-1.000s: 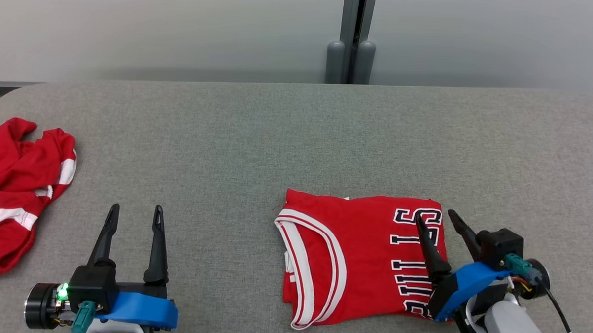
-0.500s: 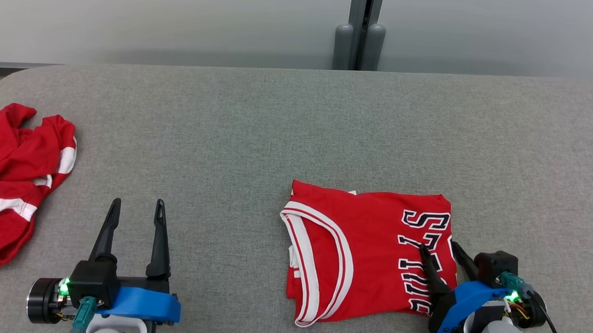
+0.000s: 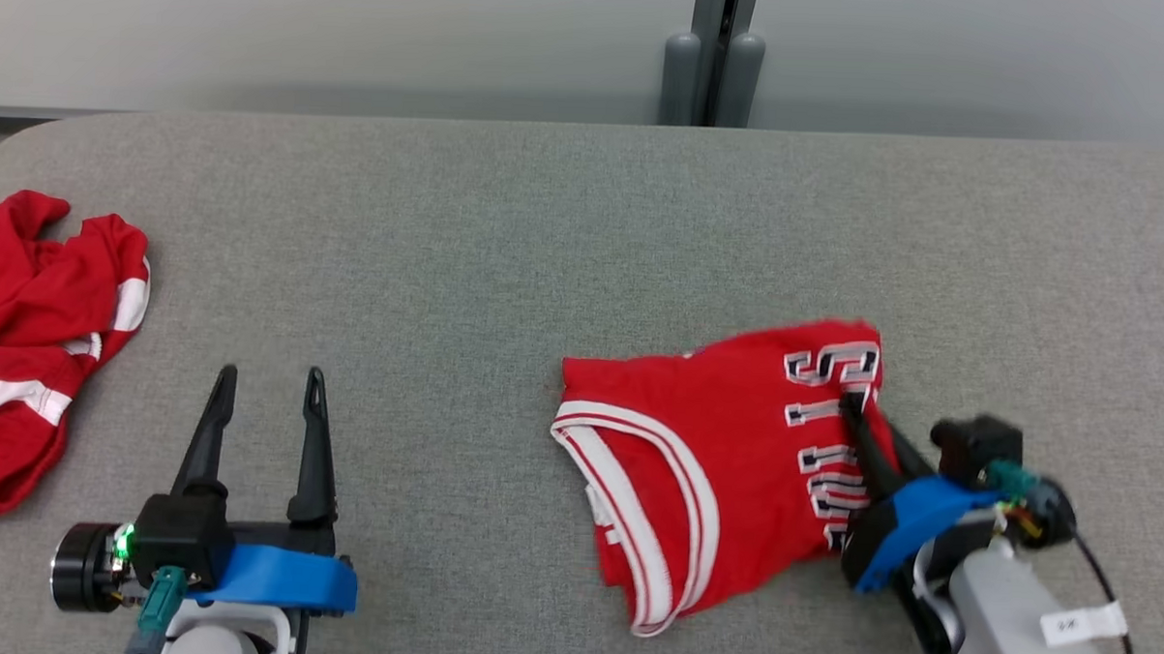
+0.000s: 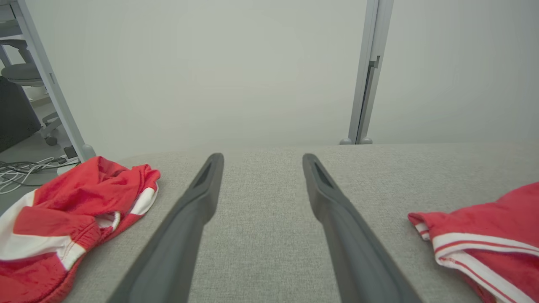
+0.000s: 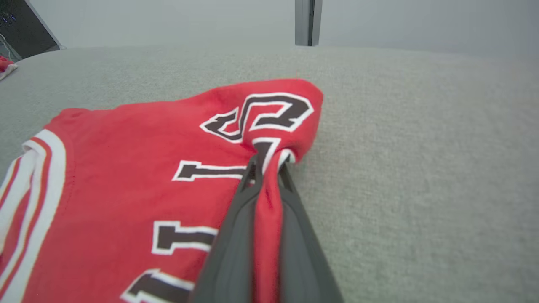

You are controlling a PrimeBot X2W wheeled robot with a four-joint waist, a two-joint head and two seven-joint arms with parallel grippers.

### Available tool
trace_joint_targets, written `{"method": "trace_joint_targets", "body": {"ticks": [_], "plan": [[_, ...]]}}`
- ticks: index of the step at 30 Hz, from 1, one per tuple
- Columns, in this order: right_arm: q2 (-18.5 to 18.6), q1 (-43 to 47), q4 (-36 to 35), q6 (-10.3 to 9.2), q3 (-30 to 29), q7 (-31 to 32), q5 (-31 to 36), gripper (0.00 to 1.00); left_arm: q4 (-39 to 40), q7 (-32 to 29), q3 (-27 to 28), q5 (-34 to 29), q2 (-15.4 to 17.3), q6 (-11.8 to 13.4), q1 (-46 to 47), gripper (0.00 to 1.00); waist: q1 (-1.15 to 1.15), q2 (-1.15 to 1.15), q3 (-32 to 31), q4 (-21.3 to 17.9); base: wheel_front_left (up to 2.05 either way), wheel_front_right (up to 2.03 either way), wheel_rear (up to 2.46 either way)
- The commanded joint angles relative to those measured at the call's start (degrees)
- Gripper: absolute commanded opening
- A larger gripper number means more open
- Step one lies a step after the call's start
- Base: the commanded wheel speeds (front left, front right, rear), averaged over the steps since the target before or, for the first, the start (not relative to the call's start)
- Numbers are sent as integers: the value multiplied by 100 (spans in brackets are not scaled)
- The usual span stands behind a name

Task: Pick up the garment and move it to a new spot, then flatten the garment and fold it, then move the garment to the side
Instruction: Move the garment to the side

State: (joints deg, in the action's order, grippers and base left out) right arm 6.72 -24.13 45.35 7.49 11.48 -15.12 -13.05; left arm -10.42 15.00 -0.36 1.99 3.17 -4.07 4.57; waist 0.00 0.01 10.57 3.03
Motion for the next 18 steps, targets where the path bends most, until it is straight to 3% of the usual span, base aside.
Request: {"method": "trace_joint_targets", "body": {"ticks": [1, 10, 18], "plan": [[150, -326, -140, 1, 46, -2, 48, 0, 126, 26, -13, 29, -14, -17, 137, 100, 0, -1, 104, 40, 0, 0, 0], [846, -1648, -155, 1, 392, -2, 8, 0, 549, 26, -126, 68, -24, 15, 627, 100, 0, -1, 774, 52, 0, 0, 0], [1632, -2790, 71, 0, 484, -3, -299, 0, 884, 27, -198, -61, 7, -38, 1130, 100, 0, -1, 1531, -202, 0, 0, 0]]}}
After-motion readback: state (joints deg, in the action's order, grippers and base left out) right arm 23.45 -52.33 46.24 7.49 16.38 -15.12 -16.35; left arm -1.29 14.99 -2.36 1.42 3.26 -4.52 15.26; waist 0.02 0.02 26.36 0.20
